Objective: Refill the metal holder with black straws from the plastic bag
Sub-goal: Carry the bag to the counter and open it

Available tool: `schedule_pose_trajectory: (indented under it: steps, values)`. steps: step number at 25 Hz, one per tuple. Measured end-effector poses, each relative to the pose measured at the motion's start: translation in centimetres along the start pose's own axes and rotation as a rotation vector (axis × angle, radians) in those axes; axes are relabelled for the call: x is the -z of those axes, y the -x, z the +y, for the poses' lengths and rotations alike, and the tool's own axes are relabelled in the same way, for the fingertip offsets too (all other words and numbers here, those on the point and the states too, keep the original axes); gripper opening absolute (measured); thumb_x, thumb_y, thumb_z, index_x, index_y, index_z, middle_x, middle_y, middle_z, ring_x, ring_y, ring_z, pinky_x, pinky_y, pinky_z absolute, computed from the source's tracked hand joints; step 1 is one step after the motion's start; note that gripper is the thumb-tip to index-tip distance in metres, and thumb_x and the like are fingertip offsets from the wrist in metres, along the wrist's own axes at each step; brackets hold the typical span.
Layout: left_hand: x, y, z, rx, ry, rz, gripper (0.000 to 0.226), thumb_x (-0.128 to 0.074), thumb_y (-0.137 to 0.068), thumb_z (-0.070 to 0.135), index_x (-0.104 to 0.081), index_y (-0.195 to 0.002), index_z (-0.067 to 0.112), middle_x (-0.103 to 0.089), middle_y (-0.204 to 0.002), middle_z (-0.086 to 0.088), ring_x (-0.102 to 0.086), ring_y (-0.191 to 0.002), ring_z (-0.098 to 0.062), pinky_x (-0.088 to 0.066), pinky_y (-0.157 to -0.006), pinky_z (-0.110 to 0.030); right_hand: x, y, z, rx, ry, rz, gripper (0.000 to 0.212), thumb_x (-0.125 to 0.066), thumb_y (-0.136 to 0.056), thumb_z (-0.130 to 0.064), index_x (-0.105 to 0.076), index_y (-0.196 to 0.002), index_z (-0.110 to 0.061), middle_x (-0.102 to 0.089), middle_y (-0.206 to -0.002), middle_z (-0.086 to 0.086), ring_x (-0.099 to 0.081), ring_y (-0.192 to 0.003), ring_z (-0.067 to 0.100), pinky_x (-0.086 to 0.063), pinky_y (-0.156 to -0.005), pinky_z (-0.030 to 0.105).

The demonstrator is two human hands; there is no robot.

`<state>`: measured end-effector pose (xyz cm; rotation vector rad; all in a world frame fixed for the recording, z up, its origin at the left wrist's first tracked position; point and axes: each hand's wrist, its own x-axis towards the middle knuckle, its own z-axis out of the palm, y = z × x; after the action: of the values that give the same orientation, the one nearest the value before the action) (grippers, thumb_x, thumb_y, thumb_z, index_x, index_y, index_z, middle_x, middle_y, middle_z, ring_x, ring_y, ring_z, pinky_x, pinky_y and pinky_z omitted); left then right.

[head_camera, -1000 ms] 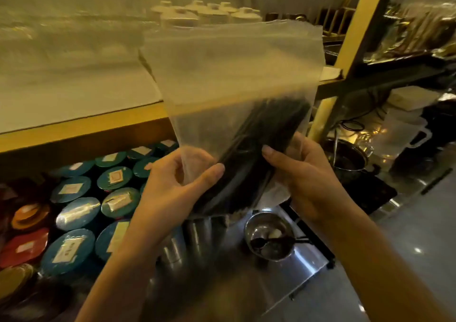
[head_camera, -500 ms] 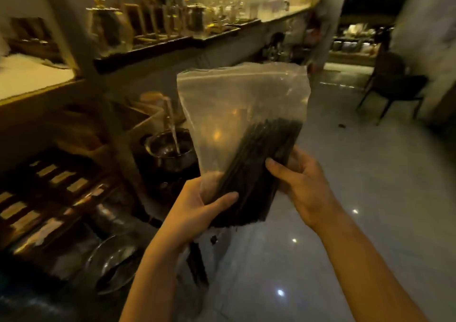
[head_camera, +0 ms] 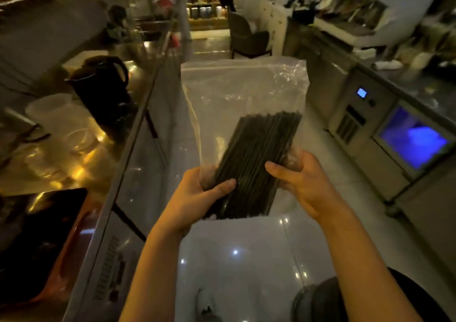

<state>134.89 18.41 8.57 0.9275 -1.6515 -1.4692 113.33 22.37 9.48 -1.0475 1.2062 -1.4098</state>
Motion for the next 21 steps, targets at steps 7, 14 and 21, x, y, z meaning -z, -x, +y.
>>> schedule_pose_trajectory:
  steps: [7,14,21]
  values:
    - [-4.3,-16.6,-2.5,0.074,0.094,-0.36,0.03,-0.066,-0.087,0.012,-0.066,-0.116,0.005,-0.075,-0.105,-0.009,-0.072,-0.099,-0.022,-0.057,-0.08,-0.03,7.9,-7.0,-0.4,0.04,0.076,0.347,0.039,-0.071,-0.073,-0.014,-0.064,-0.111,-0.015,-0.074,-0.107,0.007,-0.071,-0.101,0.022,-0.06,-0.08,0.04]
    - [-8.9,-32.4,-2.2,0.099,0.094,-0.681,0.029,-0.065,-0.088,0.012,-0.065,-0.117,0.006,-0.075,-0.107,-0.009,-0.071,-0.102,-0.024,-0.057,-0.085,-0.033,13.7,-14.4,-1.6,0.033,0.074,0.706,0.028,-0.068,-0.082,-0.002,-0.065,-0.107,-0.013,-0.077,-0.095,0.0,-0.073,-0.091,0.017,-0.06,-0.071,0.034]
    - [-20.1,-41.9,-2.9,0.178,0.127,-0.923,0.035,-0.065,-0.083,0.015,-0.064,-0.117,0.01,-0.074,-0.107,-0.01,-0.07,-0.103,-0.025,-0.059,-0.083,-0.034,24.1,-16.6,-1.9,0.022,0.076,0.951,0.029,-0.067,-0.082,-0.001,-0.064,-0.11,-0.007,-0.075,-0.103,0.009,-0.072,-0.094,0.022,-0.061,-0.074,0.039]
